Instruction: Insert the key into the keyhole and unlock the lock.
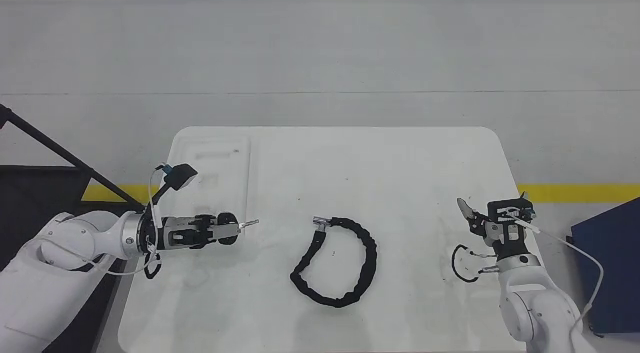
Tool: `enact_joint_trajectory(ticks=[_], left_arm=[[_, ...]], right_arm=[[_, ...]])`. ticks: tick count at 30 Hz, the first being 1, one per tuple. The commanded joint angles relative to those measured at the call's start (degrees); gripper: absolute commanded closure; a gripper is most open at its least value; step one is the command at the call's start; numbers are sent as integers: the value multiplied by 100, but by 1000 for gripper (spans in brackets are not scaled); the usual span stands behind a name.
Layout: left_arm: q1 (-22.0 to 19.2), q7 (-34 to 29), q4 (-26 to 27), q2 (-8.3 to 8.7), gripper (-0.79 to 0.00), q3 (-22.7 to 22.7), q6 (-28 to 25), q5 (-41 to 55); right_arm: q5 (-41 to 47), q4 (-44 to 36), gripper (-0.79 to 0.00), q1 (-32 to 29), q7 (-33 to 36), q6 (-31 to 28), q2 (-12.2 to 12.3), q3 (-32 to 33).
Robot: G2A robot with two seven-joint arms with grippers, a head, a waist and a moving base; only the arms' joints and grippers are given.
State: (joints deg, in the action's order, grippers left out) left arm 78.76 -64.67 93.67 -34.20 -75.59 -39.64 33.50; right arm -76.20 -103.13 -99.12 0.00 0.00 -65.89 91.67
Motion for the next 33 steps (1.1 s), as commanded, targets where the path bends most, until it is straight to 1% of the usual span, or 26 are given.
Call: enact_joint_trajectory(ticks=[1,15,17,20,24,30,32,33], left_arm=[[0,0,0,0,0,0,0,1],[0,0,0,0,0,0,0,1],[0,0,0,0,0,0,0,1],[0,0,0,0,0,0,0,1],[0,0,0,0,0,0,0,1],[0,0,0,0,0,0,0,1],[0,0,0,0,0,0,0,1],[0,0,0,0,0,0,0,1]], right_arm=[[0,0,-785,0,0,0,0,0],[-6,-9,-785,9,-8,18,0,11],[-319,-210,-785,73,18,68,5,3],[-1206,-606,-785,152,290,7,33,-99],[-2038,-1199,-785,333,891,-676,78,-315],[-2641,-1756,-785,778,2126,-2029,126,-704],[-2951,-1903,-785,985,2493,-2743,152,-953],[-3144,-1952,-785,1103,2611,-2972,161,-1054]])
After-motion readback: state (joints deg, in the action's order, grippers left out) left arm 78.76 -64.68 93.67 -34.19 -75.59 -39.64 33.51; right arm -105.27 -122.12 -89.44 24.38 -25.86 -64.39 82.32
